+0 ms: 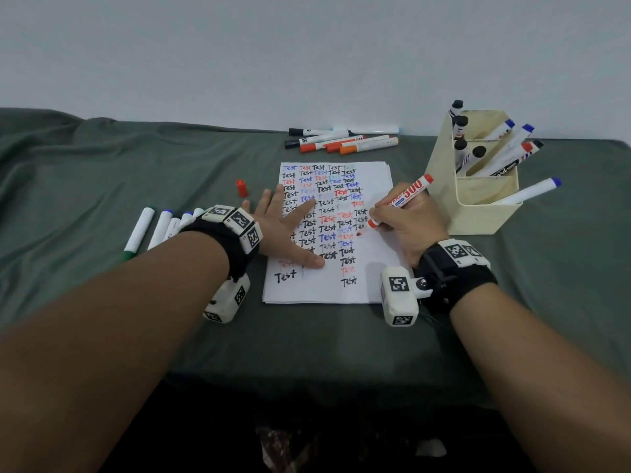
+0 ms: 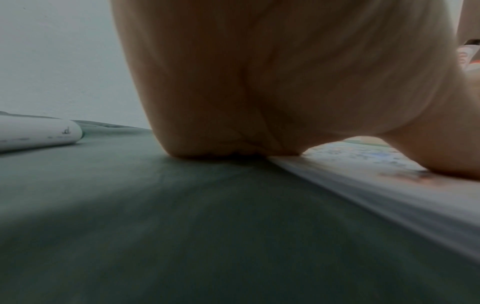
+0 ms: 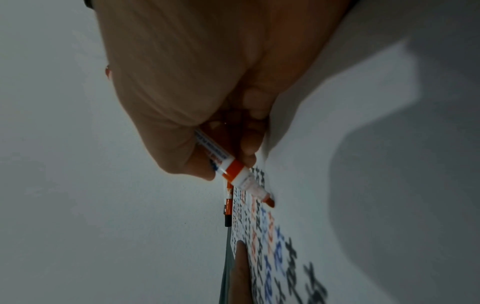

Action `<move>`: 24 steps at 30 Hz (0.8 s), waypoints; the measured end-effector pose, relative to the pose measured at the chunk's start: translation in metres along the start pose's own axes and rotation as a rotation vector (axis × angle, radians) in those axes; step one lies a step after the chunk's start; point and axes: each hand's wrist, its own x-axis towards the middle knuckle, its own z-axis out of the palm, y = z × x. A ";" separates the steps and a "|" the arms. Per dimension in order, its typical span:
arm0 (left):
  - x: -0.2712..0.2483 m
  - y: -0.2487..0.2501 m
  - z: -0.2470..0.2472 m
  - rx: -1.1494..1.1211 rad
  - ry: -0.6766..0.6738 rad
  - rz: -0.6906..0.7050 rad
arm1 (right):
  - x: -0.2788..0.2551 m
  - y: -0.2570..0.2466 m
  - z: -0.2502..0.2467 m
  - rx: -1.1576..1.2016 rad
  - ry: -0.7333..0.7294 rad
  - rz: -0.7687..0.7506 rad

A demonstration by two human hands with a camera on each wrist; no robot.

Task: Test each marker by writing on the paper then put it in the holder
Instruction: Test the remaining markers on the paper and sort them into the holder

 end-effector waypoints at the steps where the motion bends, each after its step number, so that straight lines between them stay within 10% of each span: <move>1: 0.000 0.000 0.000 -0.001 -0.004 -0.001 | 0.000 0.000 0.000 -0.006 -0.007 0.001; 24: -0.004 0.000 -0.002 -0.001 -0.014 -0.001 | -0.001 0.000 -0.001 -0.034 0.047 0.006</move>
